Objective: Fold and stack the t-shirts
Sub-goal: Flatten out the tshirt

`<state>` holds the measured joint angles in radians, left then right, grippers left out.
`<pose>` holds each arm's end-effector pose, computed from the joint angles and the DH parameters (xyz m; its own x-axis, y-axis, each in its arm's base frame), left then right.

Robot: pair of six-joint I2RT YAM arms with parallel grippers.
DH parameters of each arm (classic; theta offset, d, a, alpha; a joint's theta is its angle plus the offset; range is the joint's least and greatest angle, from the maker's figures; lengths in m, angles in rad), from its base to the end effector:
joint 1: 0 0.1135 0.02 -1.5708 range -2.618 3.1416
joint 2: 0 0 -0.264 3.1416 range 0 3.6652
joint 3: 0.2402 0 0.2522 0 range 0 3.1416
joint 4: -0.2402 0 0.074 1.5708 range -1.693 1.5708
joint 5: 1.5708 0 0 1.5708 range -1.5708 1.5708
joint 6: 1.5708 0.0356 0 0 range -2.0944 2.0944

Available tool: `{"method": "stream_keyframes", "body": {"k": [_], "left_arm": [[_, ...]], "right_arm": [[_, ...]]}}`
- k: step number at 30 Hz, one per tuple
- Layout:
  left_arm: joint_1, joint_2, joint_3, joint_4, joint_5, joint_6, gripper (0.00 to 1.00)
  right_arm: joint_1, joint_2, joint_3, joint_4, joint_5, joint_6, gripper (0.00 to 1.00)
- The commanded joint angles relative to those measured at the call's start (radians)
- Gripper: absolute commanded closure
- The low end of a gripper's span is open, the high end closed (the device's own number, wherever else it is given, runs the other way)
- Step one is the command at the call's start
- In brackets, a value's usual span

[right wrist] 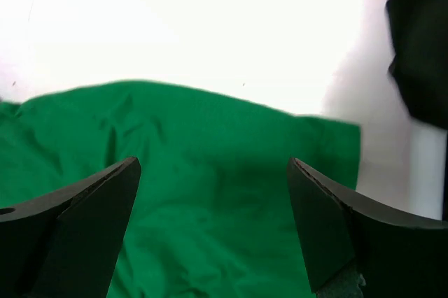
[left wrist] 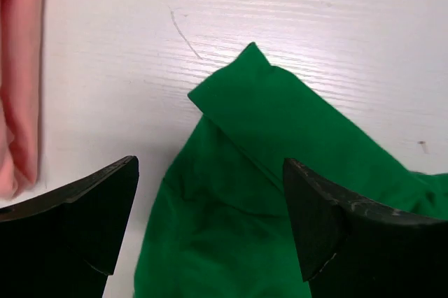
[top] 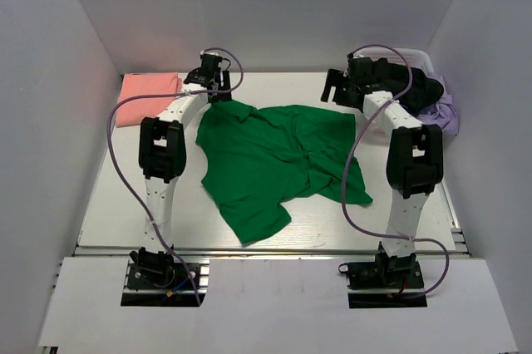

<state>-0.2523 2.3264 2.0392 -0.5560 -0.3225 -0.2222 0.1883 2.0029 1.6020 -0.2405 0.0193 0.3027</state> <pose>0.5108 -0.1200 0.2133 -0.7125 -0.0322 -0.7009 -0.1275 0.9883 0.0843 0.4592 0.0868 0.2473 -0.6123 0.1867 -0.7683 0.0111 0.9736 0.2278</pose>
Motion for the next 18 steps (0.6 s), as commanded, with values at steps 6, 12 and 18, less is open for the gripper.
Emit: {"method": "stream_keyframes", "body": {"k": [6,12,18], "left_arm": [[0.068,0.046,0.001,0.203,0.266,0.067,0.18],[0.077,0.145,0.076,0.205,0.257,0.067,0.31],[0.087,0.145,0.016,0.254,0.255,0.067,0.5]], "right_arm": [[0.002,0.036,0.081,-0.017,0.12,-0.056,0.1],[-0.003,0.042,0.072,-0.022,0.129,-0.065,0.1],[-0.004,0.049,0.078,-0.034,0.148,-0.076,0.1]]}}
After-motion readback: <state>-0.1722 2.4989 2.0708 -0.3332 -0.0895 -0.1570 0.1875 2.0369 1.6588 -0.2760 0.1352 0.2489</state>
